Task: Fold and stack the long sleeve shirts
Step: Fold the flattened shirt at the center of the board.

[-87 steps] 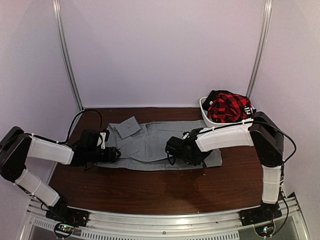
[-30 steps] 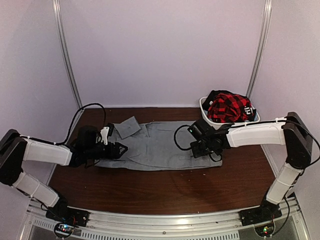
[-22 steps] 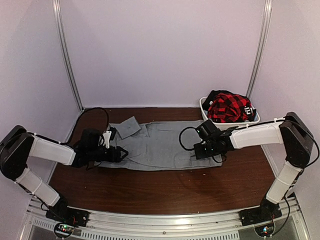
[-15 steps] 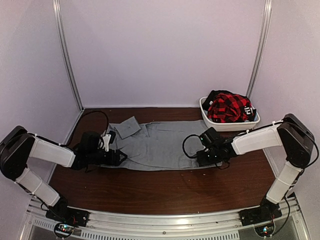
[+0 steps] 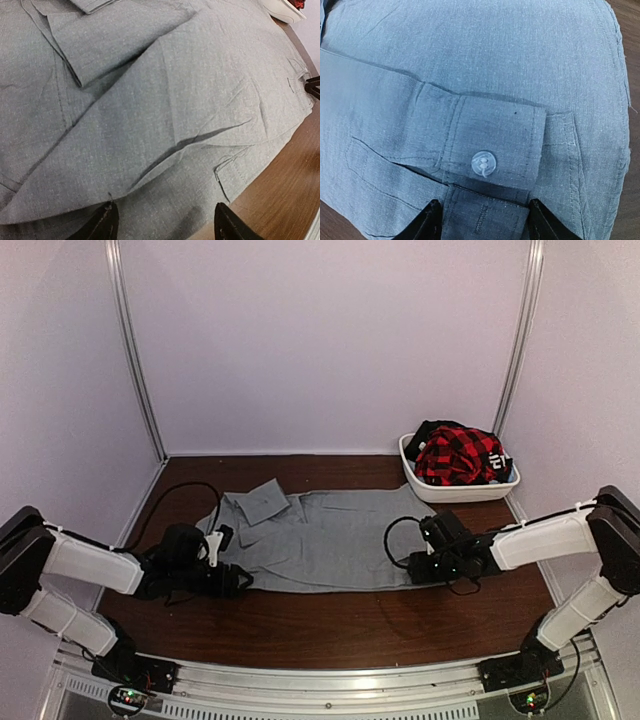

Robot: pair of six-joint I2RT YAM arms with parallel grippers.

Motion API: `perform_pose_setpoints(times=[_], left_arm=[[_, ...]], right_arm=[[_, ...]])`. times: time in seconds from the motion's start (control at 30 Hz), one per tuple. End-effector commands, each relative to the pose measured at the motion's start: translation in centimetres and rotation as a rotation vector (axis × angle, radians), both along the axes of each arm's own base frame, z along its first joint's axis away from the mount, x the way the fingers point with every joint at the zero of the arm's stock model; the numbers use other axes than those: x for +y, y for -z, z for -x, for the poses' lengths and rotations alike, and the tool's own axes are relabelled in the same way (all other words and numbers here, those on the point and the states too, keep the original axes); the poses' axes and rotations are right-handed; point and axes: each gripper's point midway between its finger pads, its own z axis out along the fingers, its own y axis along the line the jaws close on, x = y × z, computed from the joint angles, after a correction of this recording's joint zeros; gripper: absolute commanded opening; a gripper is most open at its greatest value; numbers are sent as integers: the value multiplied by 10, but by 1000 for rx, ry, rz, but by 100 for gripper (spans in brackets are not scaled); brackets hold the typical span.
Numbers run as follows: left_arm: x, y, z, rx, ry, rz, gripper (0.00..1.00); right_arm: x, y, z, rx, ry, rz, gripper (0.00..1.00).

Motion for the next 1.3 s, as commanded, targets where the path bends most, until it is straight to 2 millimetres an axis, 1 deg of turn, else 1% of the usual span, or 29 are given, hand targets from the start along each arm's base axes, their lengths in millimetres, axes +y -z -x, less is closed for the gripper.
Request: perform_pose_setpoints(times=[0.0,0.13,0.17,0.27,0.33,0.37,0.43,0.57,0.67,0.73,0.83,0.87,0.9,0.93,1.0,1.1,1.17,1.2,1.27], left_arm=[[16,26,39,126,-43,-62,67],[17,28,66,162,-50,-63,67],[20,30,73,174,-62,-77,67],[18,23,83,161,-62,-57,67],[17,14,82,141,-65,-33,67],[15,7,79,115,-68,-19,67],[18,-8,67,56,-98,-33,68],[12,-47,38,-73,-129,-61,73],[4,-63,16,-113,-130,-92,75],[-3,-69,3,-118,-118,-99,75],[-12,-79,-17,-111,-100,-72,75],[-16,-86,-26,-113,-96,-53,75],[-18,-90,-33,-111,-94,-38,75],[-25,-95,-37,-97,-60,-3,75],[-31,-101,-52,-102,-41,9,75],[-35,-107,-78,-117,-36,-25,75],[-36,-101,-95,-97,-43,-67,76],[-36,-105,-104,-106,-51,-84,76],[-41,-101,-122,-112,-49,-136,76]], right_arm=[[-26,27,50,171,50,50,59],[-34,23,63,174,81,45,59],[-37,22,66,174,91,44,59],[-38,14,68,160,98,20,59],[-38,7,67,146,100,21,59],[-36,1,64,134,102,19,59],[-32,-11,57,109,96,11,59],[-18,-43,43,43,80,-16,61],[-11,-63,32,-12,70,-34,62],[-5,-75,24,-43,55,-35,63],[4,-88,10,-76,31,-14,63],[8,-91,5,-84,20,-8,63],[11,-93,2,-86,11,-2,63],[14,-94,-2,-90,3,3,63],[20,-95,-9,-95,-10,13,63],[29,-93,-16,-101,-31,16,63],[34,-91,-19,-102,-43,7,63],[37,-88,-19,-100,-49,0,63],[41,-84,-20,-95,-56,-18,63]])
